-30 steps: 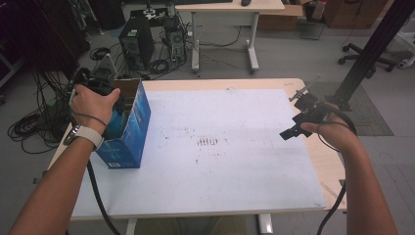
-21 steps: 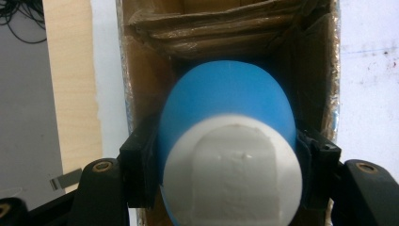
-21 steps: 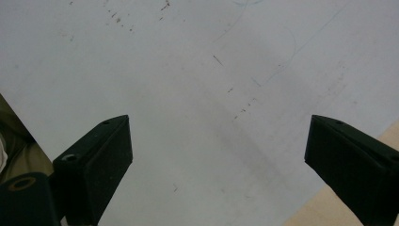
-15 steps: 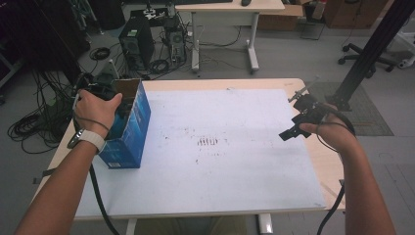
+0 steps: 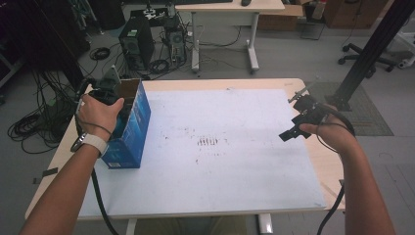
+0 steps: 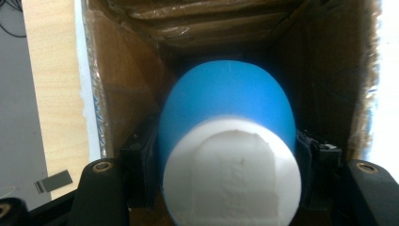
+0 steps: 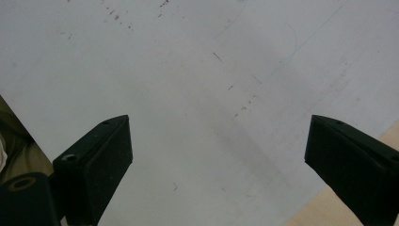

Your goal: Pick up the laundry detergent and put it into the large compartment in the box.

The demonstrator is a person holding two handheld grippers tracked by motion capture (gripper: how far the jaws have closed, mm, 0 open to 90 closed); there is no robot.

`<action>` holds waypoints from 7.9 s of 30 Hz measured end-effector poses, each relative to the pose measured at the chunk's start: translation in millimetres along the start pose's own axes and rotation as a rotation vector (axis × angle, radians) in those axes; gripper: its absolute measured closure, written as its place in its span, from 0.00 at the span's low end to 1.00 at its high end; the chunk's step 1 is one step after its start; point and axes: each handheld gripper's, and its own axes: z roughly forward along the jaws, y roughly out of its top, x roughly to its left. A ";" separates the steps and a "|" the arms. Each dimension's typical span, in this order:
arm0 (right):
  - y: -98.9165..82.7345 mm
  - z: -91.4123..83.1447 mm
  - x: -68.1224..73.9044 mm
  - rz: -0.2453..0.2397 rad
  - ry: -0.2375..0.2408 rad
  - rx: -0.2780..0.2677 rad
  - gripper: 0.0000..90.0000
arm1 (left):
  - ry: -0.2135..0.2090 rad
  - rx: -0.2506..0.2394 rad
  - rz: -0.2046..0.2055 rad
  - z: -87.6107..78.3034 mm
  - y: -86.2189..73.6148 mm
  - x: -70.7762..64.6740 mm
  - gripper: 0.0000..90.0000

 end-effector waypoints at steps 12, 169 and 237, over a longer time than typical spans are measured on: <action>0.8 2.9 0.4 -0.004 0.003 0.006 0.09 | -0.010 -0.002 0.010 2.0 0.5 2.3 0.41; 10.4 0.1 15.5 -0.017 0.018 0.020 0.09 | -0.241 -0.185 0.318 -123.1 -8.9 -7.5 0.11; 10.4 -0.3 20.0 -0.019 0.020 0.013 0.09 | -0.383 -0.188 0.839 -120.6 -63.8 -95.6 0.10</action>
